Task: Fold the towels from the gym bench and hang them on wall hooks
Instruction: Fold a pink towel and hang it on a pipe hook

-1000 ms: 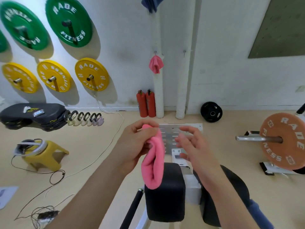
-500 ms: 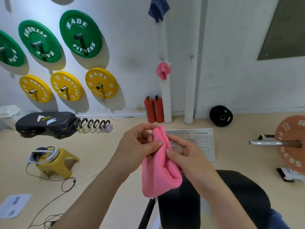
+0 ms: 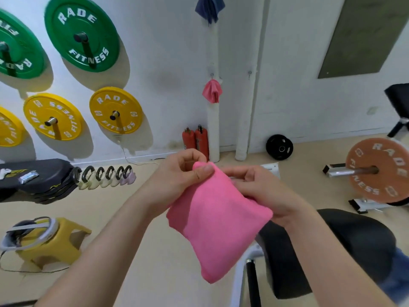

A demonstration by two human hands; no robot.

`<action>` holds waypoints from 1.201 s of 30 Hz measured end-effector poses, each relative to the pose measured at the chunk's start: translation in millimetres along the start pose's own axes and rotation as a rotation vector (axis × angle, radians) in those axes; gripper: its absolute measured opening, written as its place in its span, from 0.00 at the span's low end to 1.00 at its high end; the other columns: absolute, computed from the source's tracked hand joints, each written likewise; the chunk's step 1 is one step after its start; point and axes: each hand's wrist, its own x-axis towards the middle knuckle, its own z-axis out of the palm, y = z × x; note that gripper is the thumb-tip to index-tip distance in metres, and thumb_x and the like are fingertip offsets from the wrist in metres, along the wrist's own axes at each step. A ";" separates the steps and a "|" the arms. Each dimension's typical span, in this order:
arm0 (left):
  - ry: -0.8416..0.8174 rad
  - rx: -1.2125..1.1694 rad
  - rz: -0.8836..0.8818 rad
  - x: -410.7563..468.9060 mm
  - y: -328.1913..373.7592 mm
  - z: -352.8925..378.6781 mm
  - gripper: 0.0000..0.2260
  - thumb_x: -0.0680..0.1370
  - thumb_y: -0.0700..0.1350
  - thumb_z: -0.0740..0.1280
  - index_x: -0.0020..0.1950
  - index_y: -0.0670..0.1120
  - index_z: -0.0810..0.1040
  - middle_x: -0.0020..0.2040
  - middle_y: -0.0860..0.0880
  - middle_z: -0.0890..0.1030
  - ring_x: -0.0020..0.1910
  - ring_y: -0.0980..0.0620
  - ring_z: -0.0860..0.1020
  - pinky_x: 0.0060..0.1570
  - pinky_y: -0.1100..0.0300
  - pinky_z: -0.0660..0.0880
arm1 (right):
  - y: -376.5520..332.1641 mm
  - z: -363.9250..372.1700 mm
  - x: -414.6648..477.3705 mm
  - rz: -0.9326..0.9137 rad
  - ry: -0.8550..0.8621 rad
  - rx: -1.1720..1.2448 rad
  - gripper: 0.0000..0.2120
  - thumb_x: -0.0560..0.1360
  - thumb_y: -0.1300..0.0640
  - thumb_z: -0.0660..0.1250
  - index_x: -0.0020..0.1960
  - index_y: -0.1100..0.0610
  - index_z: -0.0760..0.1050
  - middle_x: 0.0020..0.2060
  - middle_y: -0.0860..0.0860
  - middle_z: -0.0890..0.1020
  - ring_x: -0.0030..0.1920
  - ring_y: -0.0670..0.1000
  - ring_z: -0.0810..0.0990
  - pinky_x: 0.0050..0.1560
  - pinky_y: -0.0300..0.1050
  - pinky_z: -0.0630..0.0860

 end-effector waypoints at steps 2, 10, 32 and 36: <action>0.022 -0.010 0.036 -6.4 -3.4 -30.3 0.07 0.70 0.50 0.73 0.39 0.50 0.75 0.33 0.54 0.74 0.33 0.56 0.70 0.33 0.62 0.66 | -9.0 20.2 16.6 0.041 -0.042 -0.049 0.16 0.75 0.64 0.66 0.57 0.48 0.80 0.50 0.63 0.82 0.40 0.58 0.73 0.37 0.46 0.68; 0.320 -0.056 0.198 -6.3 -7.3 -106.3 0.08 0.77 0.44 0.67 0.39 0.50 0.72 0.35 0.53 0.72 0.35 0.56 0.69 0.37 0.60 0.66 | -28.4 57.1 44.6 -0.070 0.004 -0.270 0.14 0.75 0.47 0.64 0.40 0.56 0.77 0.35 0.45 0.76 0.38 0.43 0.72 0.44 0.40 0.69; -0.246 0.333 0.204 219.9 7.1 -183.6 0.19 0.73 0.57 0.68 0.63 0.54 0.75 0.54 0.52 0.81 0.53 0.50 0.80 0.53 0.44 0.78 | -79.9 -39.7 262.7 -0.273 0.288 -0.534 0.11 0.73 0.59 0.72 0.39 0.60 0.71 0.31 0.46 0.71 0.33 0.43 0.71 0.33 0.34 0.68; -0.172 0.327 0.304 302.2 9.6 -174.0 0.14 0.70 0.60 0.72 0.50 0.54 0.77 0.34 0.45 0.75 0.33 0.51 0.73 0.33 0.52 0.70 | -91.8 -86.3 317.4 -0.256 0.221 -0.463 0.10 0.72 0.65 0.70 0.46 0.55 0.70 0.37 0.50 0.74 0.39 0.45 0.72 0.41 0.41 0.71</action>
